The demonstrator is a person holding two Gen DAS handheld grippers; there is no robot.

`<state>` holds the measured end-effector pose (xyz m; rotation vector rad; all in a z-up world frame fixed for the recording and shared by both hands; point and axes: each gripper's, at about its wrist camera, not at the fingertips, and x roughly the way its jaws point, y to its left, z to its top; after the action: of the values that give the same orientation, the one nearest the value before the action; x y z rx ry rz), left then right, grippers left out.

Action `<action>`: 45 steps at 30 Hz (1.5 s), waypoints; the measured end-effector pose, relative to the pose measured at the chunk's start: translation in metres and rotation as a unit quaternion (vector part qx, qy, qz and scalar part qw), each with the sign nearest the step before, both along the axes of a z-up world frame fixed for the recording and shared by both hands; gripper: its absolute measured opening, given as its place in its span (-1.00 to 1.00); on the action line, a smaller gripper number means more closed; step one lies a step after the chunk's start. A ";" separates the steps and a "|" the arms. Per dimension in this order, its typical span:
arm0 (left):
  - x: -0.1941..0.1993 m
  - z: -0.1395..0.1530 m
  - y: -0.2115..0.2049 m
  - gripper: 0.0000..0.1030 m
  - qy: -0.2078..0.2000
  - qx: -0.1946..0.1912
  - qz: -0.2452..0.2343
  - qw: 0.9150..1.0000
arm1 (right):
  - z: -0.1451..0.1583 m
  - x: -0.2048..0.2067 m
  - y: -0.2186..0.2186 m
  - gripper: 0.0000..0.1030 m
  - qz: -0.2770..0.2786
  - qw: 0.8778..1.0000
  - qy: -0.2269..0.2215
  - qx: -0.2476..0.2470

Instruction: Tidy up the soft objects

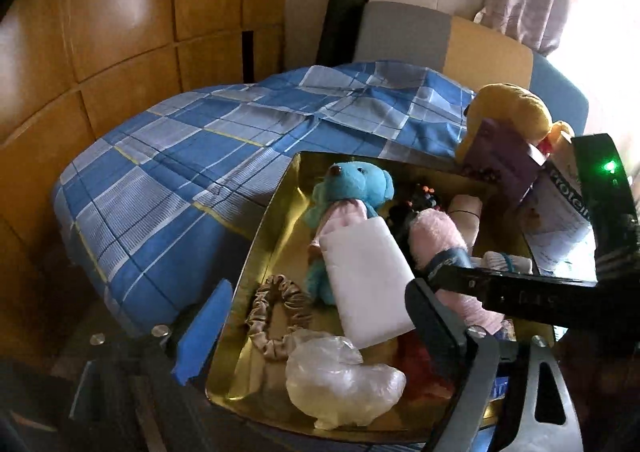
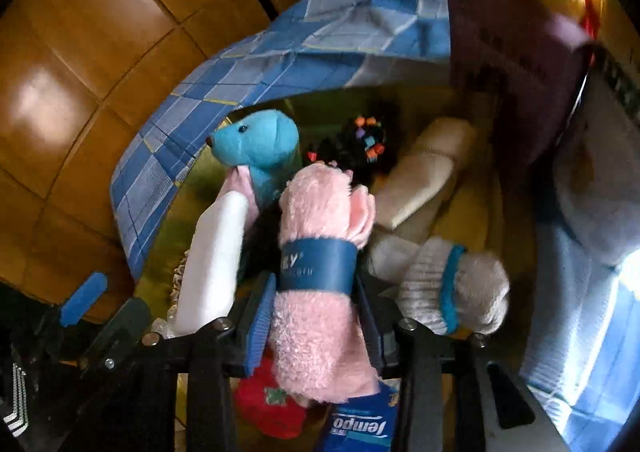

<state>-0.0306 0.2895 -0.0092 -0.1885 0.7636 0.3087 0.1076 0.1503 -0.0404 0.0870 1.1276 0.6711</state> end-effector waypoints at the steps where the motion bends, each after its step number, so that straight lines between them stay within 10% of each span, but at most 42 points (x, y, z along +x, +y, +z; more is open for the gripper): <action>1: 0.000 0.000 0.000 0.75 -0.001 0.000 0.001 1.000 | 0.003 0.000 -0.002 -0.16 0.001 1.000 0.000 0.005; 22: -0.007 0.014 -0.048 0.99 -0.022 0.021 -0.027 0.999 | 0.038 -0.072 -0.078 -0.14 -0.150 0.970 -0.171 -0.087; 45: -0.017 0.017 -0.069 0.99 -0.023 0.039 -0.037 0.998 | 0.041 -0.089 -0.089 -0.14 -0.165 0.962 -0.193 -0.099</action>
<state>-0.0474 0.2205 0.0074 -0.0935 0.7100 0.2622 0.0187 0.0609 0.0001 -0.0270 0.7715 0.2579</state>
